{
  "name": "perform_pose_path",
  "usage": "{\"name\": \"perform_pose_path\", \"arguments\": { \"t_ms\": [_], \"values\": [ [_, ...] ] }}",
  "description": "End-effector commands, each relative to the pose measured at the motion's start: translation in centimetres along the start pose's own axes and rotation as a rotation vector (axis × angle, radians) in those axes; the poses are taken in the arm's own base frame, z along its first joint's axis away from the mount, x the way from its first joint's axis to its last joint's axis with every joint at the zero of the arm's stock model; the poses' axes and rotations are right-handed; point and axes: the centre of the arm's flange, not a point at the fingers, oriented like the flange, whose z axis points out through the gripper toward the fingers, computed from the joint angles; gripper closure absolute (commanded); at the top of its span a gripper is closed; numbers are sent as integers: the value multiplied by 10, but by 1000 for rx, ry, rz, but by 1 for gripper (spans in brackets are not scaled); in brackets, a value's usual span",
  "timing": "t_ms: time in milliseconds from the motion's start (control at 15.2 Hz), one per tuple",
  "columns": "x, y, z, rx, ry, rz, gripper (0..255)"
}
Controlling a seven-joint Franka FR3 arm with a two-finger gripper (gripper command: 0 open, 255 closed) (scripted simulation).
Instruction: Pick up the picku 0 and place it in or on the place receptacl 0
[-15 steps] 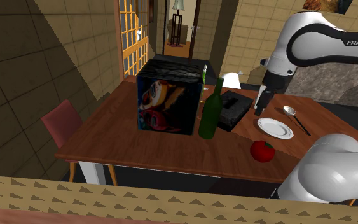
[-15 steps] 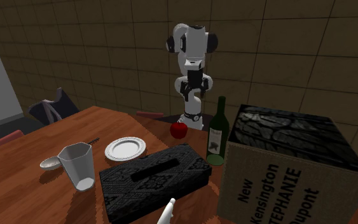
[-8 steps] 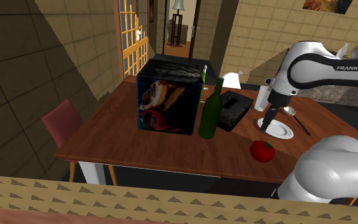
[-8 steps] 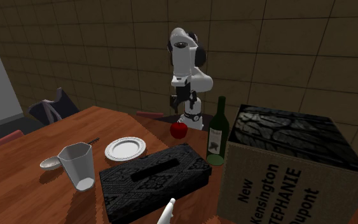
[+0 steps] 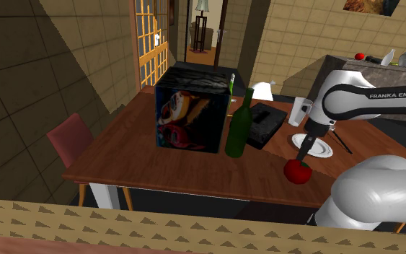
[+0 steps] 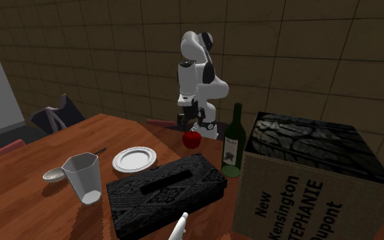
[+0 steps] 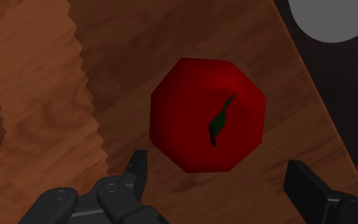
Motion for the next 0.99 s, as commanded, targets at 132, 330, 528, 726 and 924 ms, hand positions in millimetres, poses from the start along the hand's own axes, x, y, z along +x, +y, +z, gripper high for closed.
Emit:
{"name": "perform_pose_path", "arguments": {
  "t_ms": [132, 330, 528, 726, 924],
  "values": [
    [-1, 1, 20, 0, 1, 0, 0],
    [-1, 1, 20, 0, 1, 0, 0],
    [-1, 1, 20, 0, 1, 0, 0],
    [-1, 1, 20, 0, 1, 0, 255],
    [-1, 1, 20, 0, 1, 0, 255]
  ]
}}
